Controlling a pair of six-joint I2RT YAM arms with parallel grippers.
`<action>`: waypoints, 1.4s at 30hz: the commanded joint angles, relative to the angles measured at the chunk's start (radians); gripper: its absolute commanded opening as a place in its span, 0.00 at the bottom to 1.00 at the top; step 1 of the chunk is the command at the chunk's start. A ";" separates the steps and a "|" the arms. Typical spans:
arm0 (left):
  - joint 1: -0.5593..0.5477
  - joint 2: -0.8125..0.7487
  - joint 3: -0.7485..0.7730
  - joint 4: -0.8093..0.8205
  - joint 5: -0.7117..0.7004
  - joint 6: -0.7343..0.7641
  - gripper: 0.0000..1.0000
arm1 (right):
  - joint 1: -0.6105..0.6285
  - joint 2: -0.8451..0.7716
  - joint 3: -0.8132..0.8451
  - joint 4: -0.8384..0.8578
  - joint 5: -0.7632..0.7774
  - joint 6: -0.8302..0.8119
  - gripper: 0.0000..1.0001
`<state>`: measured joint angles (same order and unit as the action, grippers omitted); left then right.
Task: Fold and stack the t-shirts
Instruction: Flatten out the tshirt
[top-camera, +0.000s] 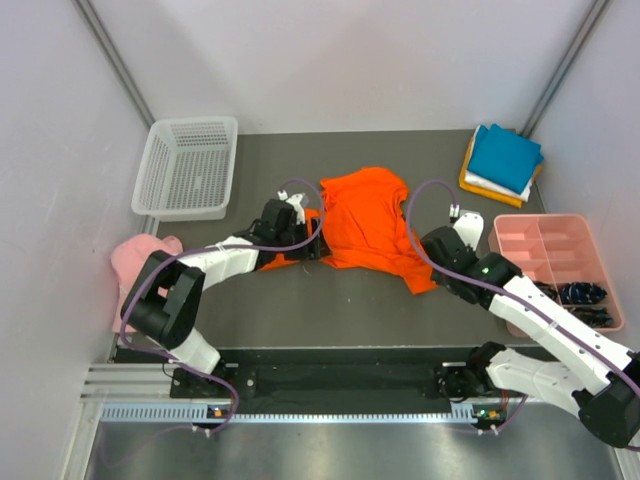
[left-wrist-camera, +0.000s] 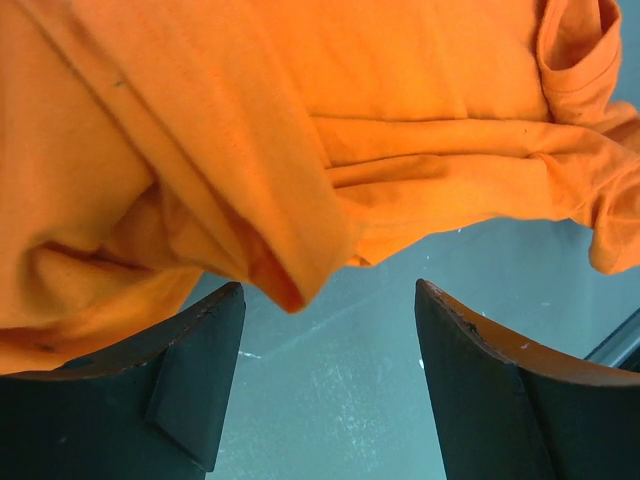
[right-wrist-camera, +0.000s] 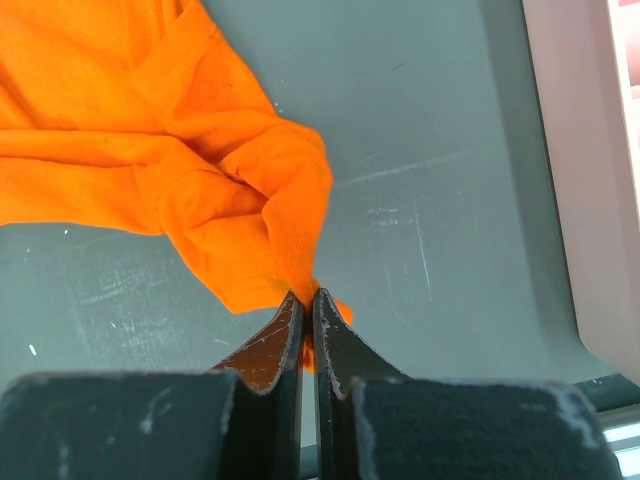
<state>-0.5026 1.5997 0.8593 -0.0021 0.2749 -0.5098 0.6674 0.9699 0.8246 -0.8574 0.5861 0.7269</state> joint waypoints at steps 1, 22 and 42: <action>0.029 -0.038 -0.043 0.091 0.064 -0.068 0.73 | 0.009 0.001 0.007 0.021 0.015 0.006 0.00; 0.049 -0.064 -0.128 0.284 0.149 -0.260 0.70 | 0.009 0.004 0.002 0.023 0.017 0.006 0.00; 0.058 -0.075 -0.238 0.427 0.127 -0.360 0.69 | 0.009 0.009 -0.001 0.026 0.015 0.006 0.00</action>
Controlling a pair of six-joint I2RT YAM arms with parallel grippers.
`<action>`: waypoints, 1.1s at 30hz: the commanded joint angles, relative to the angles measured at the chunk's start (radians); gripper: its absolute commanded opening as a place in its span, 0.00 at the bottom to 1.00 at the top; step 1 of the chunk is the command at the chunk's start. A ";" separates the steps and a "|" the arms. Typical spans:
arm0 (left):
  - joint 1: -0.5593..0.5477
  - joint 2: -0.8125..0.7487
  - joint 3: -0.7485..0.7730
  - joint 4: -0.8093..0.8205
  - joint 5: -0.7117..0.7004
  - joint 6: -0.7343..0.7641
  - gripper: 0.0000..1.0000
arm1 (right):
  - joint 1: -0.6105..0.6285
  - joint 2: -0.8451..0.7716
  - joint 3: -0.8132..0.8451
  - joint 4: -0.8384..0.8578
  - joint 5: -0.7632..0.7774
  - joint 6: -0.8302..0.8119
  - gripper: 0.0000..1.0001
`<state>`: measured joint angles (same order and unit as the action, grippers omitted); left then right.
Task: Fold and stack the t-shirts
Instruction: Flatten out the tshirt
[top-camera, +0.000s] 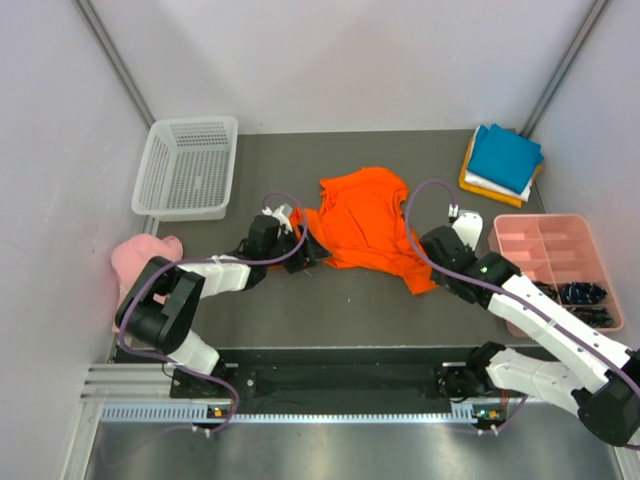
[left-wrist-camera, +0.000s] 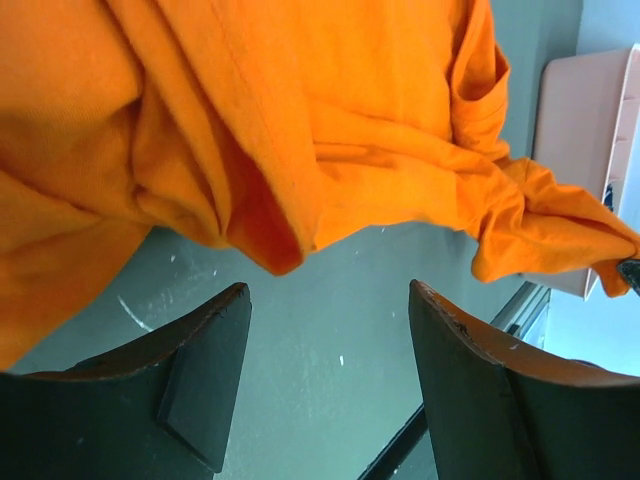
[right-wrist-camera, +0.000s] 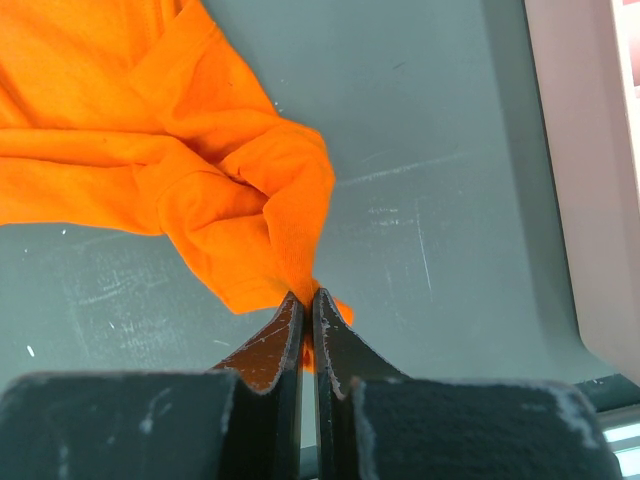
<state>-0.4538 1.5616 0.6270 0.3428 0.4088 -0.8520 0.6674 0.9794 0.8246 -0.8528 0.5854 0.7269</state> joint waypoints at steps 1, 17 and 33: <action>0.010 -0.034 -0.006 0.094 -0.005 -0.021 0.69 | 0.009 -0.001 -0.001 0.018 0.017 0.006 0.00; 0.032 0.026 0.008 0.140 -0.011 -0.025 0.68 | 0.008 -0.011 -0.004 0.009 0.028 0.009 0.00; 0.047 0.061 0.027 0.167 -0.001 -0.027 0.66 | 0.008 -0.013 -0.002 0.005 0.028 0.012 0.00</action>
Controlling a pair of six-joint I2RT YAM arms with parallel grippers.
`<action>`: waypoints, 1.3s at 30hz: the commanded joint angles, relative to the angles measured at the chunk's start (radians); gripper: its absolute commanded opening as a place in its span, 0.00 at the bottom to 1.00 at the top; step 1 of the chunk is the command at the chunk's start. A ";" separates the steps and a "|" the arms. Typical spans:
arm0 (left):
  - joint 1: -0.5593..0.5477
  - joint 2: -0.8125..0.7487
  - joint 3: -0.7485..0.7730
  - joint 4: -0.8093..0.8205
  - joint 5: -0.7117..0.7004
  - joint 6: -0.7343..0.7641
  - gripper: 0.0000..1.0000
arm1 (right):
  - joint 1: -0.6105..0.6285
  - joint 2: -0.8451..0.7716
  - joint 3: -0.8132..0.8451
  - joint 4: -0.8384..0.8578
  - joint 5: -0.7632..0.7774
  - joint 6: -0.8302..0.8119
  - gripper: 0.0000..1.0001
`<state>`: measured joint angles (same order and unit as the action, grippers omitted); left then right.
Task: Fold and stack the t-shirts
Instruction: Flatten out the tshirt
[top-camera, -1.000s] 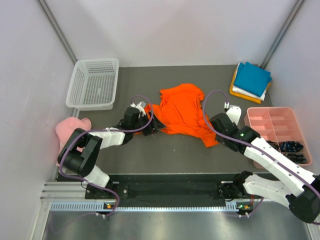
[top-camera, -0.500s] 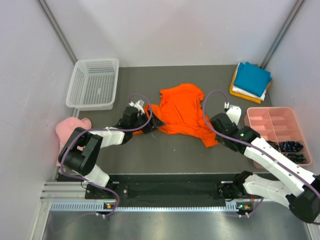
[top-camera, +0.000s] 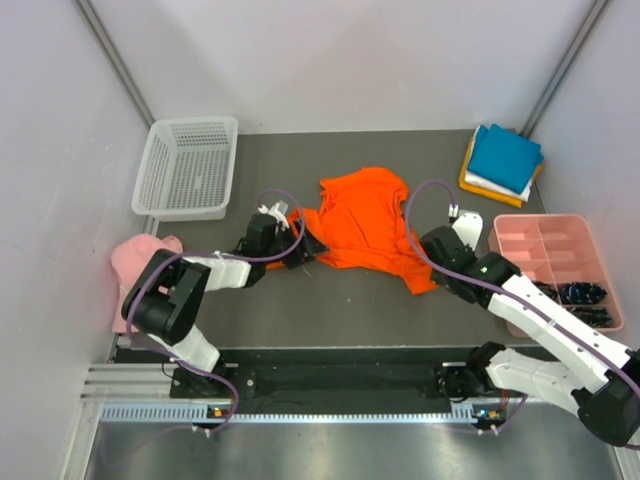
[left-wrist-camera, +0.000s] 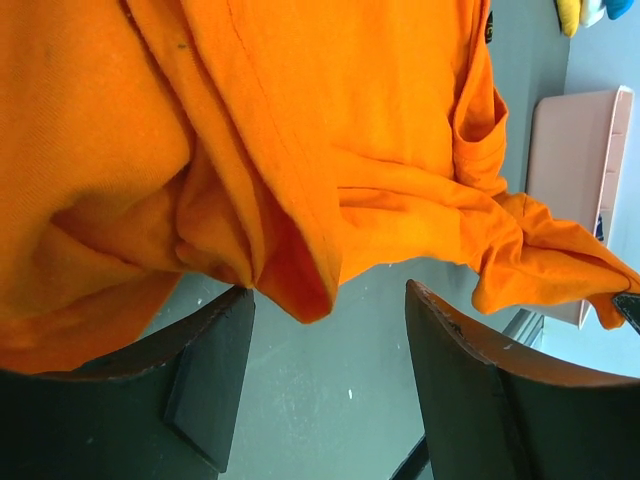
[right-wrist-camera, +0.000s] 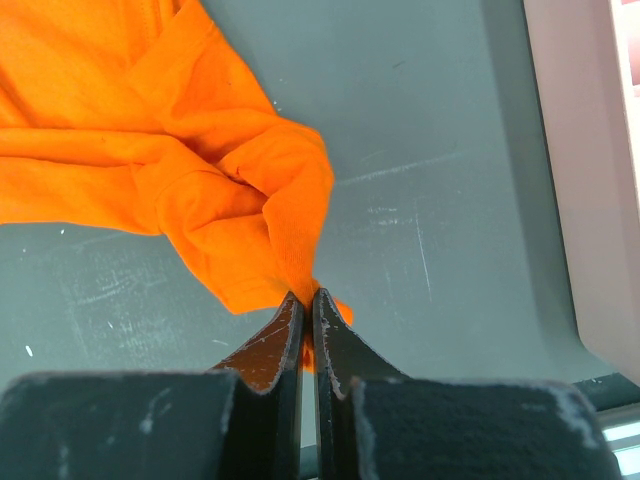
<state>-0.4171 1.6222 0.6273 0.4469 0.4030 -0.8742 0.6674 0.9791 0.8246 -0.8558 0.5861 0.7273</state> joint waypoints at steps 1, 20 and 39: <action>0.014 0.001 0.026 0.064 0.007 -0.008 0.66 | 0.008 -0.013 -0.002 0.009 0.027 0.011 0.00; 0.032 -0.027 0.043 0.061 0.059 -0.028 0.65 | 0.009 0.006 0.001 0.026 0.021 0.007 0.00; 0.032 -0.104 0.054 -0.019 0.074 -0.008 0.64 | 0.009 0.021 0.001 0.032 0.017 0.009 0.00</action>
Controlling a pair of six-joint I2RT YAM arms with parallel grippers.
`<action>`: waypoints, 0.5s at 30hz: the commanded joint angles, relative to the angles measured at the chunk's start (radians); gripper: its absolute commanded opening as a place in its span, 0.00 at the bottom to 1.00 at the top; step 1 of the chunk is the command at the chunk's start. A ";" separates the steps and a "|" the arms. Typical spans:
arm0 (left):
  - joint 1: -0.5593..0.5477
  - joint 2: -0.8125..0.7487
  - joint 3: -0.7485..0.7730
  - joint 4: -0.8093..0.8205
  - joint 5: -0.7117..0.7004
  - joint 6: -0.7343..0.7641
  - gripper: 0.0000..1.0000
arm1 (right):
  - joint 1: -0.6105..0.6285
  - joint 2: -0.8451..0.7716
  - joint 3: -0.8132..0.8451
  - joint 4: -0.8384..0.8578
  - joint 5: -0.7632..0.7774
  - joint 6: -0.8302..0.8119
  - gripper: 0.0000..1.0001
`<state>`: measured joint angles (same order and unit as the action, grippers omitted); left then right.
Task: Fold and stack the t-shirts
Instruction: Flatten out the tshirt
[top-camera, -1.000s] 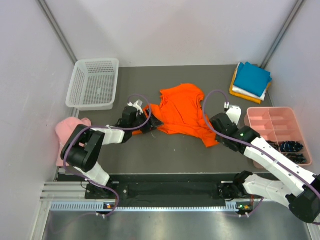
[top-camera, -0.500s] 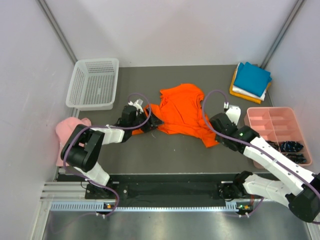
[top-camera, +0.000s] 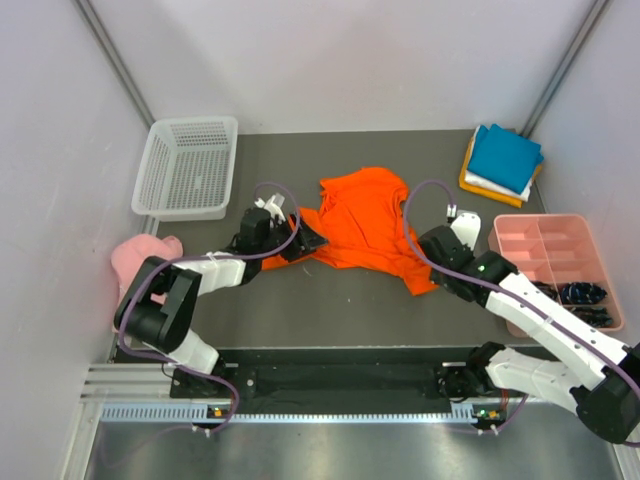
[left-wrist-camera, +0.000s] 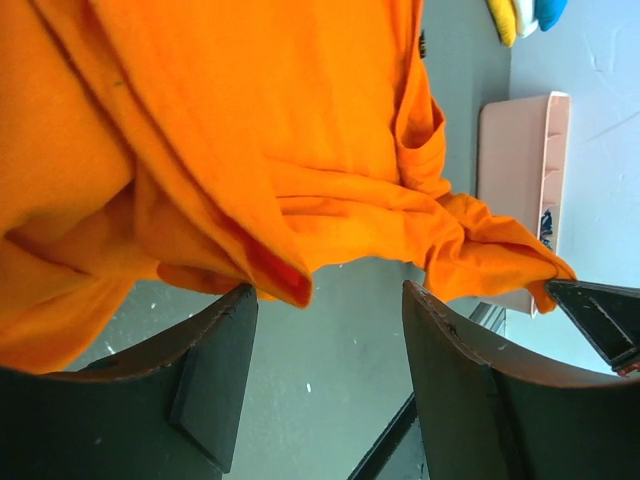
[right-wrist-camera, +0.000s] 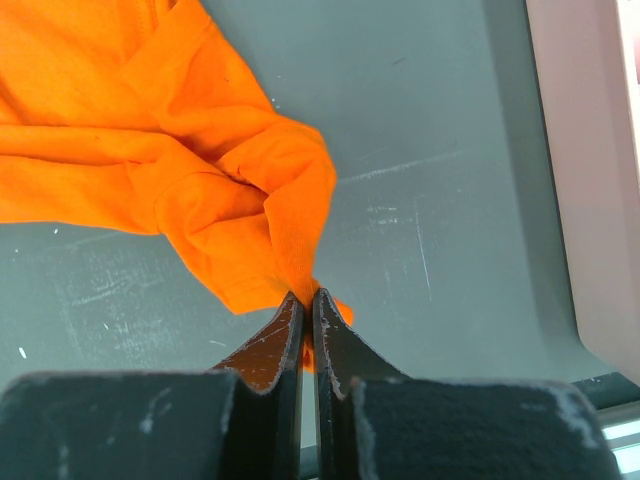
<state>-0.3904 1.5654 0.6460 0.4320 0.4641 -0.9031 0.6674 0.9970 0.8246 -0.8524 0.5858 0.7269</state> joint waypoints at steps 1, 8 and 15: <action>0.005 -0.048 0.032 -0.006 0.011 0.020 0.64 | 0.009 0.003 0.002 0.029 0.017 0.009 0.00; 0.005 -0.053 0.029 -0.006 0.015 0.016 0.64 | 0.009 0.002 0.002 0.026 0.019 0.009 0.00; 0.005 -0.050 0.027 -0.004 0.011 0.021 0.64 | 0.009 0.003 0.001 0.026 0.016 0.012 0.00</action>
<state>-0.3904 1.5509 0.6525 0.4019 0.4641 -0.8948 0.6674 0.9977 0.8246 -0.8528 0.5858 0.7273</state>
